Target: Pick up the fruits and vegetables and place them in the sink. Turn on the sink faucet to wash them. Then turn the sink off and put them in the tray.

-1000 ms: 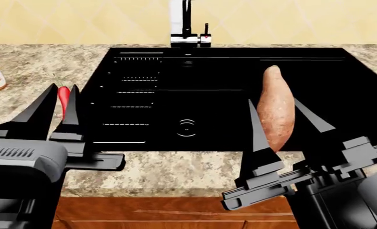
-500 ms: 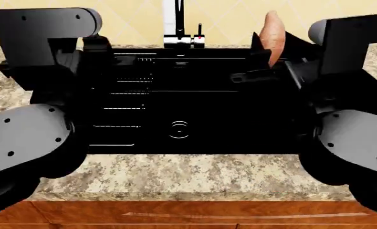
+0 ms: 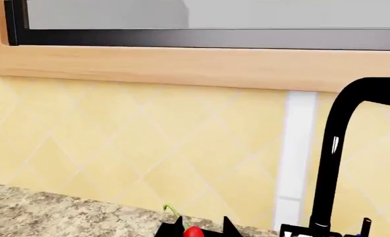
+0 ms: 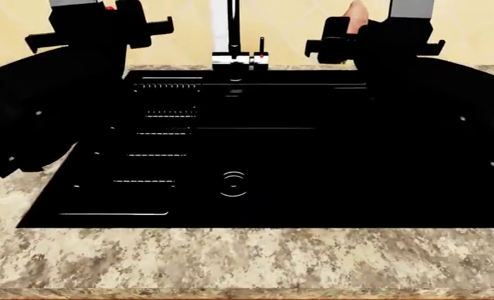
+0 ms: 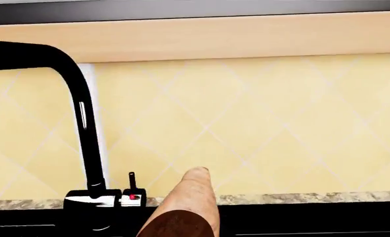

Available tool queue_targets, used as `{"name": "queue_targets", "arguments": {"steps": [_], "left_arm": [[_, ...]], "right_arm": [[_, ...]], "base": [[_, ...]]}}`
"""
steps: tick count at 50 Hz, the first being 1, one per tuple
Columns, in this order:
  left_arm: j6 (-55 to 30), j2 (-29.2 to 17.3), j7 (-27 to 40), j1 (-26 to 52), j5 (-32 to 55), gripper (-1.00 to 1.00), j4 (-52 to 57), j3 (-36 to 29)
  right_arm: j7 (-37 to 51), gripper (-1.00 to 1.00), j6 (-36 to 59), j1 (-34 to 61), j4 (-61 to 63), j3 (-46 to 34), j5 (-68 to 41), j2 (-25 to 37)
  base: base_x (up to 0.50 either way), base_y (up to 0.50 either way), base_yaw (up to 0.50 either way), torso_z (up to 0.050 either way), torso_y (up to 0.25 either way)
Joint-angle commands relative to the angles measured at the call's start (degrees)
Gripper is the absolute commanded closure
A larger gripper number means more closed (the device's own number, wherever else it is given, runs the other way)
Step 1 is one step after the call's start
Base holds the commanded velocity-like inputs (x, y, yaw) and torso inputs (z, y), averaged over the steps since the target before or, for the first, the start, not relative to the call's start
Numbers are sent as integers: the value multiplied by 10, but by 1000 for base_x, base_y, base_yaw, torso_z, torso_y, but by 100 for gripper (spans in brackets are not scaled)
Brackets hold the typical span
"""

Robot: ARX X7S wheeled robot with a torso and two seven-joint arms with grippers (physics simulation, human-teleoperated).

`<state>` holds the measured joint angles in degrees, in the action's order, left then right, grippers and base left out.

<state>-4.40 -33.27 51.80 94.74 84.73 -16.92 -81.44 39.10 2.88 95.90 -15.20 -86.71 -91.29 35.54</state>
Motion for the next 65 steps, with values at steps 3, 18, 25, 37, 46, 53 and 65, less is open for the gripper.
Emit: {"name": "queue_targets", "arguments": {"steps": [3, 18, 25, 37, 46, 53, 65], "left_arm": [[-3, 17, -4, -3, 21, 100, -64, 4], [0, 10, 1, -6, 16, 100, -61, 7], [0, 11, 2, -7, 16, 100, -57, 8], [3, -23, -10, -21, 27, 100, 3, 16], [-13, -114, -75, -43, 88, 100, 159, 33], [-47, -162, -109, -40, 119, 100, 286, 32], [-102, -166, -117, -25, 113, 100, 357, 12]], "right_arm": [[-13, 100, 3, 7, -33, 4, 12, -19], [-12, 100, 5, 5, -30, 4, 16, -19], [-13, 100, 5, 3, -31, 5, 16, -17], [-11, 100, 17, 8, 15, 3, 19, 15], [-25, 100, 174, 89, 151, -38, -9, 98], [-15, 100, 265, 141, 270, -53, -43, 156], [-77, 100, 323, 181, 409, -42, -84, 213]], "base": [[500, -23, 0, 0, 0], [500, -23, 0, 0, 2], [500, -27, 0, 0, 1], [500, -35, 0, 0, 1], [16, 0, 0, 0, 0], [0, 0, 0, 0, 0], [0, 0, 0, 0, 0]]}}
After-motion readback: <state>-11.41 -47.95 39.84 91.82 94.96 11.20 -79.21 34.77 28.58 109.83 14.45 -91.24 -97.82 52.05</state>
